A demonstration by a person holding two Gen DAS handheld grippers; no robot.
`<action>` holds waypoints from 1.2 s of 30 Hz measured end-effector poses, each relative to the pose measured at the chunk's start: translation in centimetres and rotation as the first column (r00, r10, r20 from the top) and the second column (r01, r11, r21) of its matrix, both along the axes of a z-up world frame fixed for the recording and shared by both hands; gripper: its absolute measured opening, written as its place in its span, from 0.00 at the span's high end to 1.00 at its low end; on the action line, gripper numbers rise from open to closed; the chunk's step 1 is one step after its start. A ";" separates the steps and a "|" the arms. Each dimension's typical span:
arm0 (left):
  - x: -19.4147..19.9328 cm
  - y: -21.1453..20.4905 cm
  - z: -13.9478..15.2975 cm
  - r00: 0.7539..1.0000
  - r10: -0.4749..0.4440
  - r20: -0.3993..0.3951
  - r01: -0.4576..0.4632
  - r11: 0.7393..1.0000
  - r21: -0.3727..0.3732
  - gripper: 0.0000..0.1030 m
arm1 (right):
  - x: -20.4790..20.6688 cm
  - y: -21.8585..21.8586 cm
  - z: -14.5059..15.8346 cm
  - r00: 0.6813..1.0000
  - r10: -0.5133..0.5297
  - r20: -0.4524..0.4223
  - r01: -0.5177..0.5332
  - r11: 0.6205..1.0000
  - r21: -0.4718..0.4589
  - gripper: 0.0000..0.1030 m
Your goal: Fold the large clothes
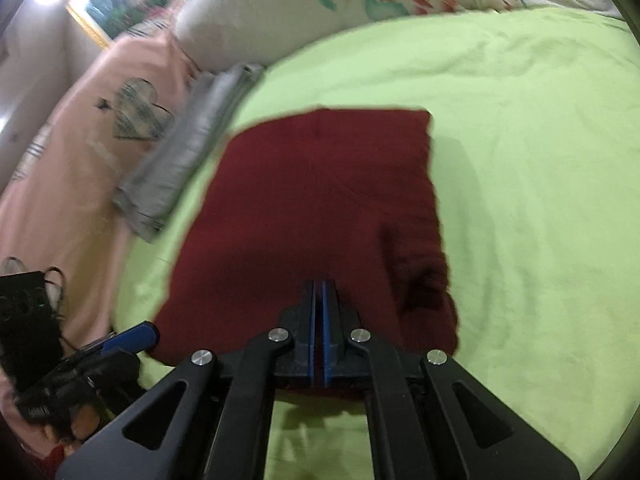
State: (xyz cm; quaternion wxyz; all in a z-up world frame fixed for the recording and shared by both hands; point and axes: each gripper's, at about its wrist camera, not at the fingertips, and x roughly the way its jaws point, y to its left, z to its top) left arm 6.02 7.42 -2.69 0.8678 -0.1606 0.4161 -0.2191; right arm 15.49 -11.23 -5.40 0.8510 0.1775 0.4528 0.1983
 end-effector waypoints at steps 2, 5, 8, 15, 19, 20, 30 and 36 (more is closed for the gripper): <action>1.4 -0.2 -2.2 0.996 0.010 -0.085 -0.010 1.000 0.005 0.86 | 0.2 -0.6 -1.1 0.999 -0.013 -0.030 0.014 1.000 0.024 0.98; 2.0 0.1 -2.9 0.994 0.020 -0.108 -0.022 1.000 -0.017 0.94 | 0.1 -1.5 -1.5 0.999 -0.022 -0.032 0.023 0.999 0.043 0.98; 2.0 -0.1 -2.7 0.995 0.018 -0.096 -0.018 1.000 0.005 0.94 | 0.1 -1.7 -1.5 0.999 -0.020 -0.034 0.022 0.998 0.051 0.98; -0.4 0.1 0.1 0.998 0.027 -0.052 -0.025 0.999 0.038 0.77 | -0.3 -1.5 0.1 1.000 -0.003 -0.005 0.003 0.999 0.046 0.97; -1.4 2.2 2.6 0.996 0.094 0.005 -0.094 0.995 0.035 0.67 | -0.8 -1.4 1.9 0.999 -0.004 0.042 0.001 0.999 0.055 0.97; -1.5 2.9 2.9 0.992 0.123 0.008 -0.123 0.991 0.046 0.66 | -0.9 -1.4 2.1 0.999 -0.004 0.046 0.001 0.999 0.051 0.97; -2.6 5.7 2.7 0.955 0.296 0.011 -0.292 0.933 0.211 0.22 | -3.7 -1.1 3.8 0.996 0.012 0.086 -0.009 0.999 -0.032 0.78; -3.8 5.6 1.4 0.949 0.315 0.009 -0.303 0.905 0.299 0.21 | -5.5 -1.2 3.2 0.997 0.015 0.073 -0.010 0.997 -0.077 0.71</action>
